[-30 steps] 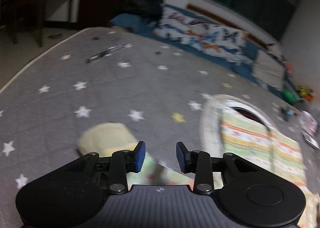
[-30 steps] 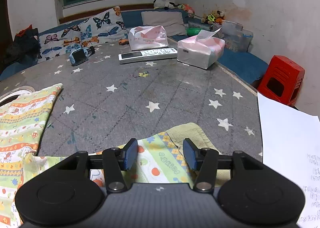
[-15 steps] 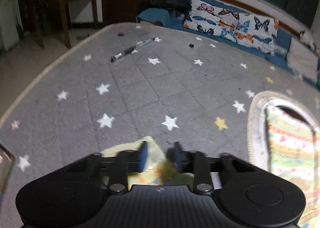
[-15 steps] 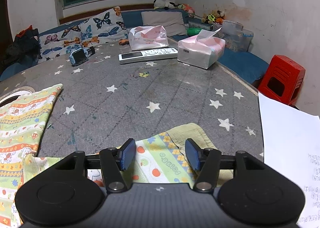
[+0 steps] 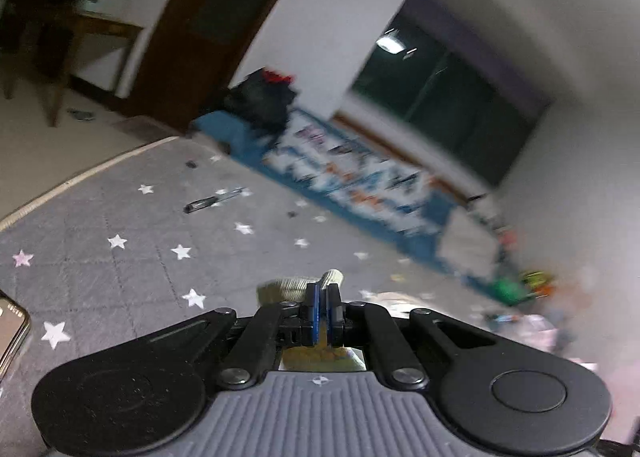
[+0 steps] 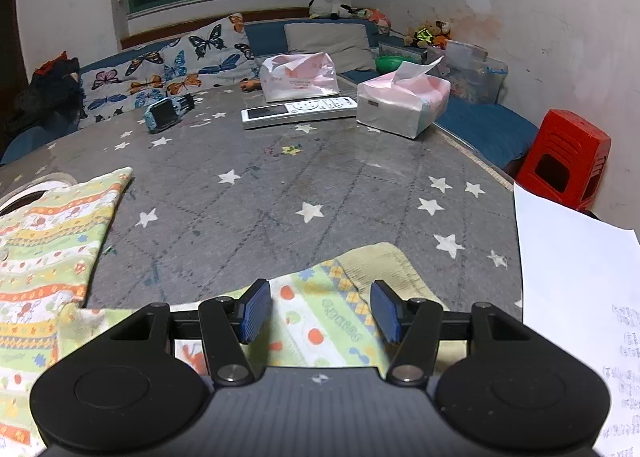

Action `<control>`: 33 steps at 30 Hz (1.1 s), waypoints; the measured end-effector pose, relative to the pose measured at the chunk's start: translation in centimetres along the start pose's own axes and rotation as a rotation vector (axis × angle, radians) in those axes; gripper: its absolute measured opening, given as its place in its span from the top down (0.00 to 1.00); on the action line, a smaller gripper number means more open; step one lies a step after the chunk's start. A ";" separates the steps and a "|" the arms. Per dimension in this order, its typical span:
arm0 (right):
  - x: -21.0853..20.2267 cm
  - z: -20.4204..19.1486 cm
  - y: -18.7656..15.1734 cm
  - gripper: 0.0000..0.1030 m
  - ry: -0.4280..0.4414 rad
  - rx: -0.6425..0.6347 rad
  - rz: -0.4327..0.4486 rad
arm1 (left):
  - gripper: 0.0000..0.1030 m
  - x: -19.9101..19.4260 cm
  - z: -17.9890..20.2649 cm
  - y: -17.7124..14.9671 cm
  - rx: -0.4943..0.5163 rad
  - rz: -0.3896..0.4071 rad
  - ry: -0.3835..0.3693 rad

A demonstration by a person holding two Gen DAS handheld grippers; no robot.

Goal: Fold clothes

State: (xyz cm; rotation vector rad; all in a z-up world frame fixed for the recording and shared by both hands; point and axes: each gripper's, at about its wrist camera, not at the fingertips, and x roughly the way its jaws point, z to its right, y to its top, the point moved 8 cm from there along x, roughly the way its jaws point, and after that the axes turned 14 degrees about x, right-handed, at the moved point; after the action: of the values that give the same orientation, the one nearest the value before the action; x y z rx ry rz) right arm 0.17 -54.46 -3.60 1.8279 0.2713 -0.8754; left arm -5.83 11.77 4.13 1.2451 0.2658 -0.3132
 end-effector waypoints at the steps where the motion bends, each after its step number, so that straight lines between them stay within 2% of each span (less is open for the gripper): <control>1: -0.3 -0.1 -0.1 0.45 0.002 -0.006 0.000 | 0.97 -0.7 -0.7 -0.5 0.006 -0.011 0.014; 6: -1.7 -1.4 -0.6 0.45 0.033 -0.054 -0.009 | 0.97 -2.2 -4.9 -4.0 0.100 -0.142 0.232; 8: -2.6 -2.6 -1.0 0.45 0.062 -0.080 -0.018 | 0.97 -2.3 -5.8 -4.9 0.122 -0.182 0.293; 11: -4.1 -4.8 -2.2 0.43 0.132 -0.126 -0.047 | 0.97 -2.2 -5.6 -5.2 0.097 -0.211 0.283; 15: -6.5 -8.6 -4.4 0.41 0.256 -0.203 -0.097 | 0.94 -0.7 -2.1 -4.5 0.144 -0.209 0.182; 17: -7.5 -10.4 -5.4 0.41 0.306 -0.235 -0.107 | 0.94 0.6 -0.6 -4.8 0.183 -0.234 0.142; 21: -9.7 -14.1 -7.6 0.41 0.416 -0.303 -0.130 | 0.94 4.5 0.1 -6.1 0.188 -0.315 0.109; 24: -10.9 -15.8 -8.7 0.40 0.456 -0.343 -0.139 | 0.96 6.8 -0.7 -6.9 0.184 -0.384 0.145; 27: -11.0 -16.6 -9.9 0.39 0.482 -0.373 -0.171 | 0.96 8.1 -1.2 -6.4 0.222 -0.380 0.175; 30: -10.7 -17.2 -11.0 0.39 0.478 -0.403 -0.183 | 0.97 9.6 -1.1 -5.8 0.321 -0.386 0.218; 33: -10.1 -17.3 -11.8 0.39 0.466 -0.430 -0.202 | 0.96 11.2 -0.6 -5.7 0.466 -0.381 0.266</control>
State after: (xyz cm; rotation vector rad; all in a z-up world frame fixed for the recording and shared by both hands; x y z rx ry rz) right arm -5.93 -32.11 -1.97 1.5898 0.8813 -0.4624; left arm 2.35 9.73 -5.16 1.6987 0.6923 -0.5589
